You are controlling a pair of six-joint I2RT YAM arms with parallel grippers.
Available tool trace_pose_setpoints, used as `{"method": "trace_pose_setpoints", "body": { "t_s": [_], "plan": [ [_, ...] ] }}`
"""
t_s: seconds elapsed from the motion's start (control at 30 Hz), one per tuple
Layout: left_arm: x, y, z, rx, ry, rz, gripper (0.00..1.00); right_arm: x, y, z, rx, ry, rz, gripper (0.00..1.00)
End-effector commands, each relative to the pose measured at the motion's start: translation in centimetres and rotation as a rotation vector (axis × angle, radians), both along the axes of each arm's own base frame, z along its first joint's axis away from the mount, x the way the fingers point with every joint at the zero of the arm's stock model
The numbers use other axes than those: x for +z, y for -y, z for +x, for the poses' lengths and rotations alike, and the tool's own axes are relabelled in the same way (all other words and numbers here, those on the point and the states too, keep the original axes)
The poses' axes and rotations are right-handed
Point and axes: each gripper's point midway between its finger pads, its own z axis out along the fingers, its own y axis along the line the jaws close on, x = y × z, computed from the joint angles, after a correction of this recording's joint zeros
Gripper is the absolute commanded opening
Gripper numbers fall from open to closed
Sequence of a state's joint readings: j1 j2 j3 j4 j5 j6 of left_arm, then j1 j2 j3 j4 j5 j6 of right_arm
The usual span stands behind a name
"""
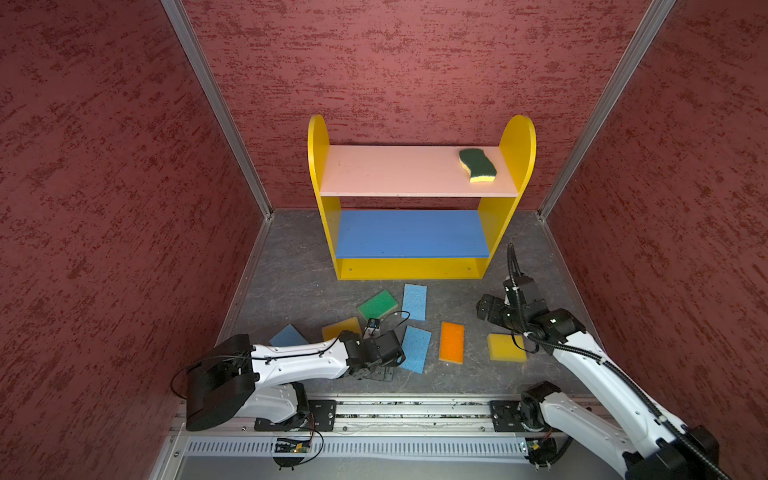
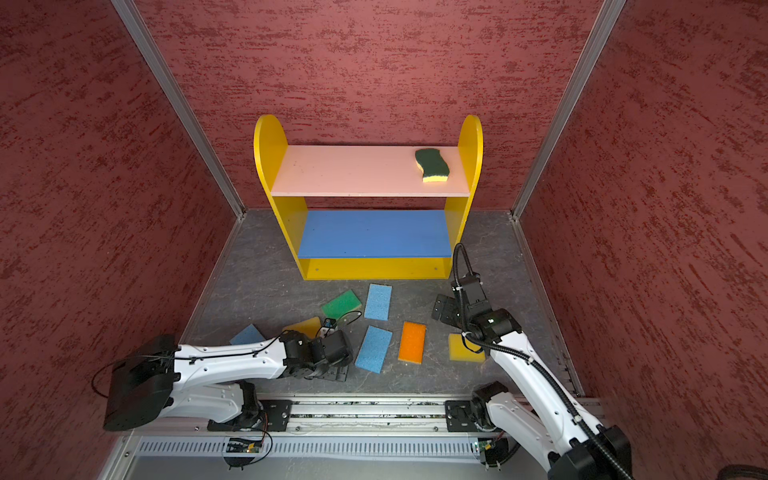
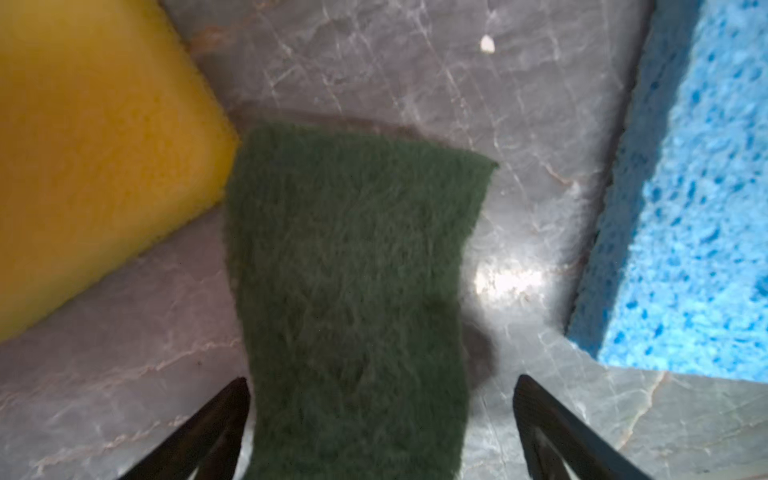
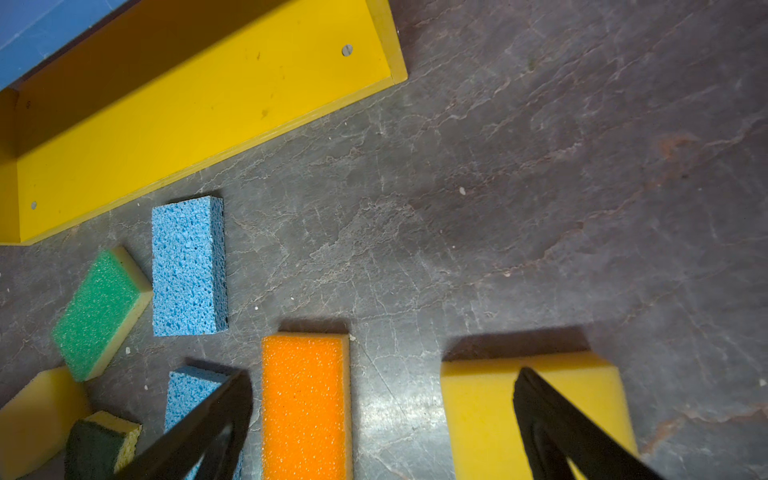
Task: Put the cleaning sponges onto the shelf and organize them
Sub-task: 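Lower the left gripper and grasp the wavy dark green sponge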
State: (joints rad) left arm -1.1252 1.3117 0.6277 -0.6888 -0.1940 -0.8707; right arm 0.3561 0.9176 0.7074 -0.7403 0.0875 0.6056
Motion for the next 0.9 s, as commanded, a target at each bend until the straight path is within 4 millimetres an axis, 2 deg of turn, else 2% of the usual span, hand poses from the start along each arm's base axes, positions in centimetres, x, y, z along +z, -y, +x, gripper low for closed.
{"method": "trace_pose_setpoints", "body": {
  "t_s": [0.0,0.17,0.23,0.33,0.5,0.67,0.87],
  "plan": [
    [-0.3,0.5,0.5,-0.031,-0.001,-0.009,0.95,0.7,0.9,0.4,-0.044,0.022,-0.025,0.99],
    [-0.9,-0.1,0.2,-0.02,-0.028,0.042,0.94,0.6,1.0,0.4,-0.048,0.024,-0.034,0.99],
    [-1.3,-0.2,0.0,-0.016,-0.043,0.048,0.86,0.6,1.0,0.4,-0.045,0.024,-0.031,0.99],
    [-1.5,-0.7,-0.3,0.006,-0.052,0.066,0.84,0.5,0.9,0.5,-0.042,0.023,-0.029,0.99],
    [-1.2,-1.4,-0.5,0.023,-0.039,0.081,0.81,0.3,0.8,0.5,-0.038,0.017,-0.032,0.99],
    [-1.0,-1.8,-0.9,0.033,-0.049,0.078,0.69,0.1,0.9,0.6,-0.042,0.014,-0.034,0.99],
    [-0.4,-2.0,-0.8,0.049,-0.042,0.084,0.62,0.0,0.6,0.7,-0.035,0.013,-0.027,0.99]
  ]
}}
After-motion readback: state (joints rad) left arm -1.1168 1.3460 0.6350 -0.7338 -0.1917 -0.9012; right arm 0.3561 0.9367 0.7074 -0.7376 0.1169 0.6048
